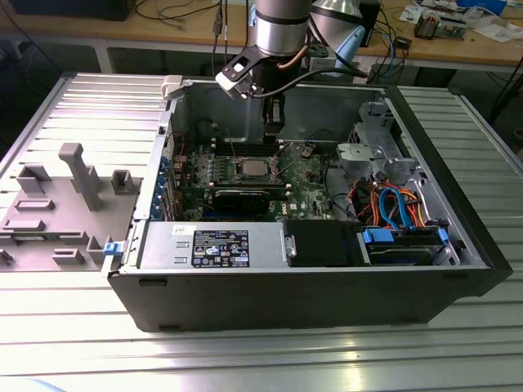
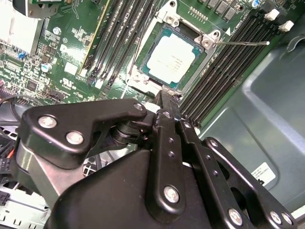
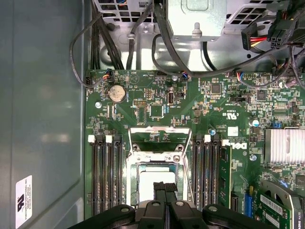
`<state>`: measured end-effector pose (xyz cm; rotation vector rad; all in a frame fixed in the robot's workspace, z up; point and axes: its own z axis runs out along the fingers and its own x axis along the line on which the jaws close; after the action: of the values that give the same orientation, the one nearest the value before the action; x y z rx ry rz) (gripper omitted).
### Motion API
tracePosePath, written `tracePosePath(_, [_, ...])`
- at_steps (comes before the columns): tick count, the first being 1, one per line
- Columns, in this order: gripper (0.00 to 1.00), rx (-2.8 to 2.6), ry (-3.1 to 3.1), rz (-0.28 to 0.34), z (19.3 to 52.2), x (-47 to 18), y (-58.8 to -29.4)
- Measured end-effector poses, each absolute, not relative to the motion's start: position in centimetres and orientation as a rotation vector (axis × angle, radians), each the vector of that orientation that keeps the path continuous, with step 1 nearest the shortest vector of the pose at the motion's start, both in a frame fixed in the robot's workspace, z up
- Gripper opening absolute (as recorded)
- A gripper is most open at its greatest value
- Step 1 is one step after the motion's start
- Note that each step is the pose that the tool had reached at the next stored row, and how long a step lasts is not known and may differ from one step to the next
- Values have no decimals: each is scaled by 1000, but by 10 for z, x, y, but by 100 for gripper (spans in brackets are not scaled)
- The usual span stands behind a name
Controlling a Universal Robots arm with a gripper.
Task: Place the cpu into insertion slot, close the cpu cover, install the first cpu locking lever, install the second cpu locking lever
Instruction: 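Close the cpu cover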
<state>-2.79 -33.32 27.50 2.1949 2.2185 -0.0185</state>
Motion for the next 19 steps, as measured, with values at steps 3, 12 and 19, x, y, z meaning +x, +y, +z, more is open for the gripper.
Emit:
tracePosePath(3, [11,2195,2219,-18,275,-27,-333])
tracePosePath(12, [11,2195,2219,-18,275,-25,-333])
tracePosePath(19, [11,2195,2219,-18,275,-22,-333])
